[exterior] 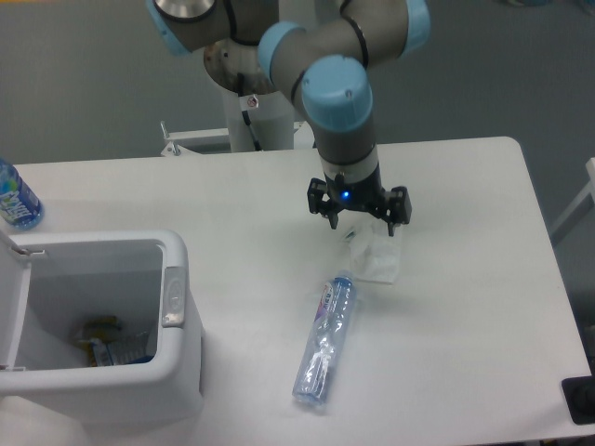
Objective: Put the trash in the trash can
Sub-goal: 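Lower the open gripper onto the clear plastic bag, then close the gripper on the plastic bag and lift it, then carry the bag over the white trash bin, then open the gripper to drop the bag into the bin, then move the gripper down over the clear water bottle's end, then close the gripper around the water bottle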
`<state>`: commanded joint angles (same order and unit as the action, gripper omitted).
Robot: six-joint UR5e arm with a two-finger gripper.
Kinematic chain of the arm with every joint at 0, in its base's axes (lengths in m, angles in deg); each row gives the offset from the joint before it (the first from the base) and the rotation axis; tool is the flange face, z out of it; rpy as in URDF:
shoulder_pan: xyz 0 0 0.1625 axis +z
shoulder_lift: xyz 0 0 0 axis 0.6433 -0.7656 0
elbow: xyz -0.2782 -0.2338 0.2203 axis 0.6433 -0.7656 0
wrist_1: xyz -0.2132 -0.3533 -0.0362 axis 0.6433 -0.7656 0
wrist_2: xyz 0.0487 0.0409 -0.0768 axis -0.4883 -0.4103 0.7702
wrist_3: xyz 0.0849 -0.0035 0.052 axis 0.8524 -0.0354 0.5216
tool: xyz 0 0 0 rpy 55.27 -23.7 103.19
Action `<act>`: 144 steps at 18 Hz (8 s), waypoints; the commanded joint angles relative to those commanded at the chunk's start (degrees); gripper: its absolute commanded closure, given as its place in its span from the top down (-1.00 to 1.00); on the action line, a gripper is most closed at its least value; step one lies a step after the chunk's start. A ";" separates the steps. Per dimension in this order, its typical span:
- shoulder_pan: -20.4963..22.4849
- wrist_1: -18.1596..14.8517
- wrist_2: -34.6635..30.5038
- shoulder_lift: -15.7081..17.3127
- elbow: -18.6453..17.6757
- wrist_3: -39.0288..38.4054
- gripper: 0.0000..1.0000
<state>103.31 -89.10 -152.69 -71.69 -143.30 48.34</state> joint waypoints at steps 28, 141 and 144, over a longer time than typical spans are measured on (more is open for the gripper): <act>1.32 -1.75 -4.66 -4.15 1.05 9.74 -1.00; -9.05 8.96 10.81 -25.67 23.90 -13.44 0.11; -7.83 9.14 10.81 -24.36 25.04 -13.53 0.12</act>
<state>95.48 -79.96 -141.88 -96.05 -118.26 34.82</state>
